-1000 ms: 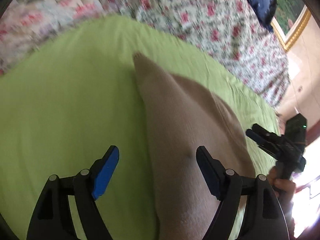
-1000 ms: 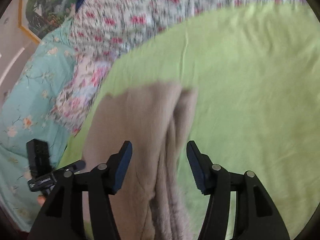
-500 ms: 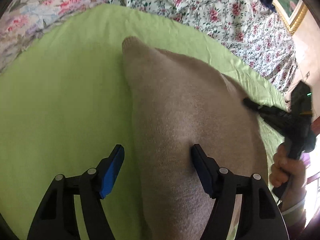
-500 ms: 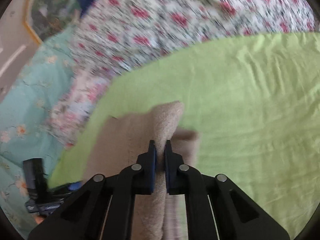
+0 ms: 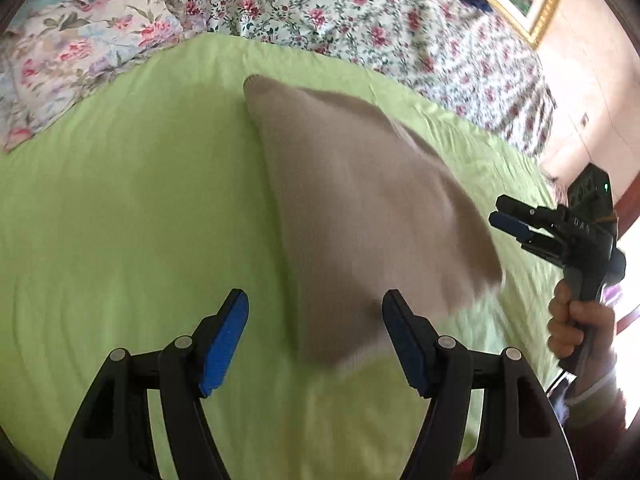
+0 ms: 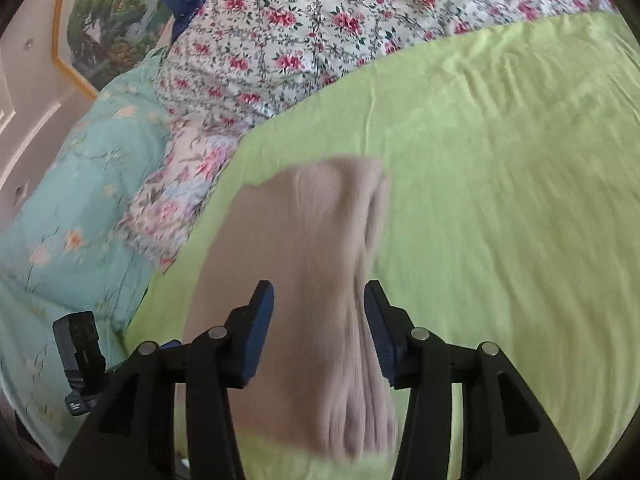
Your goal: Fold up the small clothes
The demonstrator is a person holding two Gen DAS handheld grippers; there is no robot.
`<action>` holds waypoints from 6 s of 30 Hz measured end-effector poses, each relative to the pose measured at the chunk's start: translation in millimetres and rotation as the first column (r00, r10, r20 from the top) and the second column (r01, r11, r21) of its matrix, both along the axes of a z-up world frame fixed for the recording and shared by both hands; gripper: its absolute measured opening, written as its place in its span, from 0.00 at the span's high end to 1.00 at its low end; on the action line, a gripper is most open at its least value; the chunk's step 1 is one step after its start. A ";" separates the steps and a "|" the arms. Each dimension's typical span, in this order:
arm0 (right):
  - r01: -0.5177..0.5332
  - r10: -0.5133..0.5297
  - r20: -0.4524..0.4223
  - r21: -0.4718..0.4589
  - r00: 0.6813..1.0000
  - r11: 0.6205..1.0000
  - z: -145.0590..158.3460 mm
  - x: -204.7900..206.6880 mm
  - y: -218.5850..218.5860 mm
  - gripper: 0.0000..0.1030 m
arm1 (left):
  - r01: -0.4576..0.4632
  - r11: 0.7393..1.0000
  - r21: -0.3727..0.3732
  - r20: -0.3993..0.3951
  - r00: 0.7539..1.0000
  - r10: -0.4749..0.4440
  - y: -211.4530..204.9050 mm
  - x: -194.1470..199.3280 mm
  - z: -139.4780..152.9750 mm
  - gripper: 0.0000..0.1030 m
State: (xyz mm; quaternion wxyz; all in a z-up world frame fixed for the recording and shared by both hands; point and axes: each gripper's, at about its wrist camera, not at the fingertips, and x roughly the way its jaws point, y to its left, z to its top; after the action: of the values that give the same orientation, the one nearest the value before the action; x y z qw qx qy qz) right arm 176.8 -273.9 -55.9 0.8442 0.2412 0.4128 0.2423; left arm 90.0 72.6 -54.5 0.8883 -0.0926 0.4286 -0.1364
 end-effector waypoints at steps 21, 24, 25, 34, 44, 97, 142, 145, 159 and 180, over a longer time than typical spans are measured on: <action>-0.021 0.021 -0.002 -0.140 1.000 0.990 -24.6 -36.2 8.2 0.94 | -0.128 0.926 0.354 0.123 0.988 0.090 -59.3 -23.0 -46.1 0.89; -0.023 0.013 -0.072 -0.138 0.997 0.990 -51.1 -29.9 4.7 0.94 | -0.107 0.940 0.324 0.109 0.991 0.076 -54.6 -23.3 -42.1 0.88; -0.010 0.001 -0.068 -0.128 0.998 0.992 -52.7 -30.2 2.8 0.94 | -0.090 0.948 0.307 0.098 0.993 0.062 -51.1 -24.1 -40.5 0.88; 0.074 -0.070 0.036 -0.103 0.997 0.992 -0.7 -47.6 -18.9 0.69 | 0.119 0.989 0.091 0.210 0.968 -0.136 -12.8 -58.5 30.7 0.87; -0.052 0.061 0.088 -0.102 0.994 0.993 20.5 16.9 50.8 0.69 | 0.200 0.979 -0.039 0.144 0.971 -0.193 -31.5 24.7 22.7 0.86; 0.081 -0.086 -0.043 -0.103 0.995 0.991 -36.2 60.8 31.7 0.68 | -0.025 0.999 0.042 -0.012 1.000 0.026 -8.6 51.7 -16.9 0.58; -0.036 0.079 0.076 -0.448 0.994 0.893 -14.3 -130.9 39.5 0.03 | -0.117 0.926 0.359 0.082 0.992 0.094 -9.2 -73.5 3.7 0.01; -0.035 0.077 0.074 -0.460 0.994 0.887 -13.0 -124.6 38.0 0.02 | -0.129 0.915 0.383 0.069 0.991 0.111 -7.8 -65.2 4.7 0.01; -0.086 0.106 0.021 -0.436 0.994 0.896 -25.2 -116.8 45.6 0.02 | -0.134 0.876 0.463 0.030 0.990 0.135 -7.8 -54.7 -8.2 0.01; -0.180 0.241 0.055 -0.511 0.969 0.840 14.4 -80.0 81.9 0.00 | -0.163 0.882 0.443 0.145 0.983 0.109 -13.5 -37.5 43.6 0.01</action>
State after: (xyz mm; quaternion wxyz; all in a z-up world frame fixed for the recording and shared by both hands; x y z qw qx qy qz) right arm 96.8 -192.1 -41.4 0.8687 -0.0483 0.4351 0.2317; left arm 52.5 59.1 -10.8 0.9160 0.0952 0.3889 0.0248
